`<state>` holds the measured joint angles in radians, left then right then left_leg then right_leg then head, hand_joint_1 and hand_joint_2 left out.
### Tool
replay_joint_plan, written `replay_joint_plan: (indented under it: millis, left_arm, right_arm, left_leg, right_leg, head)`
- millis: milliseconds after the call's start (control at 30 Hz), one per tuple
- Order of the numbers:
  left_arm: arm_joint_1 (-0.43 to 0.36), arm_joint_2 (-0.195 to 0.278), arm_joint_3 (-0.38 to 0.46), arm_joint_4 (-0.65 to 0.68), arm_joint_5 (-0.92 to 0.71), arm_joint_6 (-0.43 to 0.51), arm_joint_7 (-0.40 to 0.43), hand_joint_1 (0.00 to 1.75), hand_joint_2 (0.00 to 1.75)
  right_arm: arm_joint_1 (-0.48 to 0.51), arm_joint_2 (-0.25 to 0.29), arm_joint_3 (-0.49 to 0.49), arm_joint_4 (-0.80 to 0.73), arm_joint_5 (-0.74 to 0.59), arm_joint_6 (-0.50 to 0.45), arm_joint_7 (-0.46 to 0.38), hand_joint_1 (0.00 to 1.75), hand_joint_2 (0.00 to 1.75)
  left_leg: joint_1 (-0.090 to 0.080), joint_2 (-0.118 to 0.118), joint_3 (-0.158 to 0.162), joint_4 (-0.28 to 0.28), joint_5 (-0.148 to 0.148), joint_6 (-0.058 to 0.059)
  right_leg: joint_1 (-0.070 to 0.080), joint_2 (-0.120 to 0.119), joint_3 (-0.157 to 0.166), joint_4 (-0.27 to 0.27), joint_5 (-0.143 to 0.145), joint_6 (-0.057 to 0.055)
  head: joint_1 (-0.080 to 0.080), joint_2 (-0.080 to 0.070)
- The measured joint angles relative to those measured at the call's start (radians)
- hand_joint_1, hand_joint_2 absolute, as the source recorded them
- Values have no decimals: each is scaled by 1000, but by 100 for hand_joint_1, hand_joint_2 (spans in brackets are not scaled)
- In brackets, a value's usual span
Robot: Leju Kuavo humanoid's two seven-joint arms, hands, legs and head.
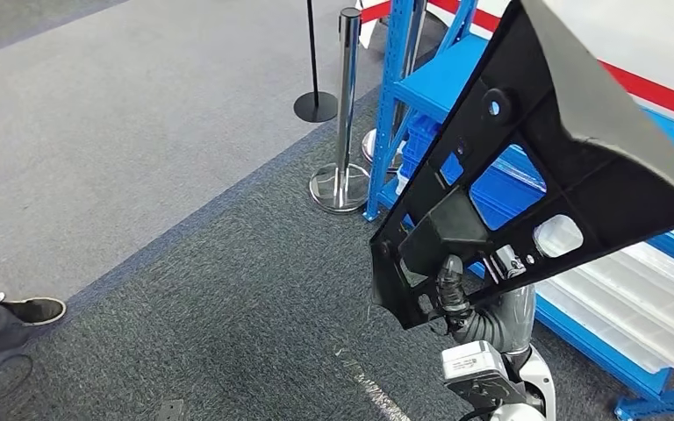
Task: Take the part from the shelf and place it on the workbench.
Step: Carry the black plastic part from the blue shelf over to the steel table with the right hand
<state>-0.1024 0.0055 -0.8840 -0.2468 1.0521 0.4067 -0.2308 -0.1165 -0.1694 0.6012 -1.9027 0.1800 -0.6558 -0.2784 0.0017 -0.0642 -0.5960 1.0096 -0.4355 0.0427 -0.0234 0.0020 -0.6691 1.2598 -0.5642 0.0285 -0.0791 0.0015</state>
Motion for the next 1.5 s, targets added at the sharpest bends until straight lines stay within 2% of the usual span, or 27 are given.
replay_joint_plan:
  millis: [33,100,167,200,233,300,367,433,467,500,567,600,667,733,800,867,933,967,1033,1100,1167,1233,1267,1300,1400,1433,1500]
  left_arm:
    - [0,-1,-2,0,-2,0,0,0,175]
    - [-3,-2,-4,0,-8,-1,0,0,175]
    - [-9,-2,-7,0,-17,-1,-1,0,175]
    - [-11,0,-8,1,-23,-1,0,0,175]
    - [-13,1,-11,1,-29,0,0,0,175]
    - [-18,2,-16,3,-36,6,1,0,175]
    - [-26,1,-19,3,-36,18,-2,0,175]
    - [-32,1,-20,3,-33,28,-6,0,175]
    - [-32,1,-20,3,-29,31,-8,0,175]
    - [-31,1,-21,3,-24,33,-10,0,175]
    - [-27,2,-21,3,-10,37,-16,0,175]
    - [-25,4,-21,3,-1,39,-16,0,175]
    - [-21,5,-21,3,13,42,-2,0,175]
    - [-12,5,-21,4,21,47,15,0,175]
    - [-4,4,-21,5,25,50,24,0,175]
    - [-4,3,-21,5,26,50,27,0,175]
    - [-6,3,-21,5,27,52,30,0,175]
    - [-7,3,-20,5,30,53,32,0,175]
    - [-5,3,-20,5,39,57,29,0,175]
    - [-3,4,-20,5,50,64,17,0,175]
    - [-5,6,-20,6,59,72,8,0,175]
    - [-4,12,-19,7,66,77,7,0,175]
    - [-2,15,-19,8,68,78,9,0,175]
    - [0,17,-18,10,69,80,11,0,175]
    - [-3,19,-18,11,70,83,10,0,175]
    - [-5,19,-18,11,70,83,7,0,175]
    - [-3,21,-18,11,71,83,3,0,175]
  right_arm:
    - [0,-1,0,-3,2,2,3,175,175]
    - [2,-4,0,-8,11,2,10,175,175]
    - [6,-4,0,-12,23,0,17,175,175]
    - [7,-5,0,-14,27,0,19,175,175]
    - [6,-5,0,-16,30,-1,22,175,175]
    - [4,-4,0,-18,20,-1,22,175,175]
    - [0,-4,0,-19,-9,5,14,175,175]
    - [-5,-4,0,-15,-39,13,1,175,175]
    - [-9,-4,0,-12,-52,18,-7,175,175]
    - [-13,-3,0,-8,-65,23,-17,175,175]
    - [-22,1,0,0,-101,37,-47,175,175]
    - [-25,4,0,5,-126,46,-69,175,175]
    - [-29,12,0,16,-183,63,-118,175,175]
    - [-32,19,0,27,-217,72,-150,175,175]
    - [-36,24,0,36,-226,74,-160,175,175]
    - [-37,25,0,45,-229,74,-163,175,175]
    - [-34,25,0,55,-236,75,-168,175,175]
    - [-34,26,0,60,-243,78,-174,175,175]
    - [-41,29,0,70,-261,91,-191,175,175]
    - [-53,36,1,81,-277,108,-210,175,175]
    - [-62,48,2,93,-292,122,-223,175,175]
    - [-68,60,5,107,-307,131,-234,175,175]
    - [-73,67,6,115,-314,133,-239,175,175]
    - [-77,74,8,121,-319,134,-245,175,175]
    - [-83,87,9,132,-329,137,-259,175,175]
    - [-84,90,9,136,-330,138,-262,175,175]
    - [-85,95,10,144,-332,141,-263,175,175]
  left_leg:
    - [1,-14,-1,6,-3,-4]
    - [0,-40,-14,24,-8,-15]
    - [2,-63,-29,33,-7,-27]
    - [5,-75,-34,31,-4,-33]
    - [6,-70,-38,33,-3,-38]
    - [3,-16,-59,74,-26,-48]
    - [3,45,-113,186,-80,-57]
    - [7,58,-167,292,-115,-61]
    - [7,59,-172,301,-108,-61]
    - [7,62,-156,268,-83,-58]
    - [0,95,-85,132,-23,-44]
    - [-6,114,-54,74,-6,-36]
    - [-18,129,-32,26,-2,-24]
    - [-15,104,-30,15,5,-15]
    - [-8,83,-19,-3,13,-6]
    - [-4,59,-13,-12,18,1]
    - [-4,31,-14,-10,18,4]
    - [-4,15,-14,-7,16,4]
    - [-2,-16,-14,4,11,0]
    - [0,-44,-22,23,2,-11]
    - [2,-67,-37,37,-2,-22]
    - [7,-91,-48,35,3,-34]
    - [9,-88,-51,36,4,-40]
    - [7,-69,-57,46,-2,-45]
    - [3,35,-137,204,-76,-57]
    - [3,51,-172,269,-99,-59]
    - [3,59,-198,312,-98,-57]
  right_leg:
    - [-4,13,28,-66,38,1]
    - [-11,56,74,-173,75,2]
    - [-11,73,84,-200,73,-2]
    - [-11,61,84,-199,76,-7]
    - [-10,49,85,-202,78,-13]
    - [-13,24,91,-208,81,-25]
    - [-9,-3,95,-211,80,-32]
    - [-6,-32,96,-211,78,-35]
    - [-5,-45,97,-211,76,-35]
    - [-3,-58,99,-211,75,-36]
    - [1,-81,105,-212,70,-34]
    - [3,-91,108,-213,67,-31]
    - [7,-111,113,-218,64,-23]
    - [8,-125,119,-223,61,-13]
    - [7,-85,113,-200,41,-5]
    - [5,-25,65,-97,-11,-3]
    - [5,-7,0,25,-53,-1]
    - [4,-5,-16,47,-47,0]
    - [1,3,5,-23,17,2]
    - [-8,45,55,-145,72,3]
    - [-11,84,76,-193,76,0]
    - [-8,72,78,-194,75,-13]
    - [-7,58,80,-197,77,-20]
    - [-8,45,83,-200,78,-27]
    - [-3,0,88,-205,78,-39]
    - [0,-17,89,-205,76,-41]
    - [5,-44,91,-205,72,-43]
  head:
    - [0,0]
    - [1,0]
    - [2,0]
    - [1,0]
    - [1,0]
    - [-6,0]
    - [-15,0]
    - [-15,0]
    - [-15,0]
    - [-15,0]
    - [-15,0]
    - [-15,0]
    - [-14,0]
    - [-15,0]
    - [-11,0]
    - [-6,0]
    - [-5,0]
    - [-5,0]
    - [-5,0]
    - [-5,0]
    - [-5,0]
    - [-5,0]
    - [-5,0]
    - [-8,0]
    - [-19,0]
    - [-20,0]
    - [-20,0]
